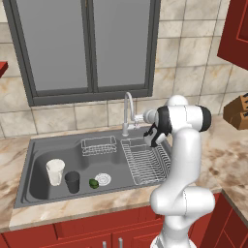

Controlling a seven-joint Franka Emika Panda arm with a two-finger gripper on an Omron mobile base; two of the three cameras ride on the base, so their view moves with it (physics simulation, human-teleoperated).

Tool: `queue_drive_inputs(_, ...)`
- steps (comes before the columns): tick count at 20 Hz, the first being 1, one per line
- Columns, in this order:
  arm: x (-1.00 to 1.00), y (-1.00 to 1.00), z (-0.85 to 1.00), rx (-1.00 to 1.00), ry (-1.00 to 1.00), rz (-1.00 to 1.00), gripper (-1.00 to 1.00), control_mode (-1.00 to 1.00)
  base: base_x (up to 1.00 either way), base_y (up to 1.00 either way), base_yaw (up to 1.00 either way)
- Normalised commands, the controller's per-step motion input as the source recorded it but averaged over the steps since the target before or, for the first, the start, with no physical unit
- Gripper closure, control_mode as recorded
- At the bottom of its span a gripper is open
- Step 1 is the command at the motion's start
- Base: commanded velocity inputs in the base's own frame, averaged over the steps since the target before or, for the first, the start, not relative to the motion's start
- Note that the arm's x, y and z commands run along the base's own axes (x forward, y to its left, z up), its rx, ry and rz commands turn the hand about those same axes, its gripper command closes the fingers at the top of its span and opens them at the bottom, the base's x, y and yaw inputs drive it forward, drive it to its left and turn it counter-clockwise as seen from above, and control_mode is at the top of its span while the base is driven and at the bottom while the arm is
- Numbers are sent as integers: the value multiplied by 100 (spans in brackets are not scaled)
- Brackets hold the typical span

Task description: Pick the jug and glass cup and place them in the sink. Then turn on the water.

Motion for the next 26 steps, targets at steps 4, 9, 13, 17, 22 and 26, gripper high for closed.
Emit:
queue_drive_inputs(4,0,0,-6,0,0,0,-100,-100,0,0,0)
queue_drive_inputs(9,0,-3,0,0,0,0,-100,-100,0,0,0)
queue_drive_inputs(13,0,-26,0,3,0,0,-100,-100,0,0,0)
queue_drive_inputs(17,0,-43,0,6,0,0,-100,-100,0,0,0)
queue_drive_inputs(22,2,-62,0,5,0,0,-100,-100,0,0,0)
queue_drive_inputs(26,4,-80,0,4,-3,0,-100,-100,0,0,0)
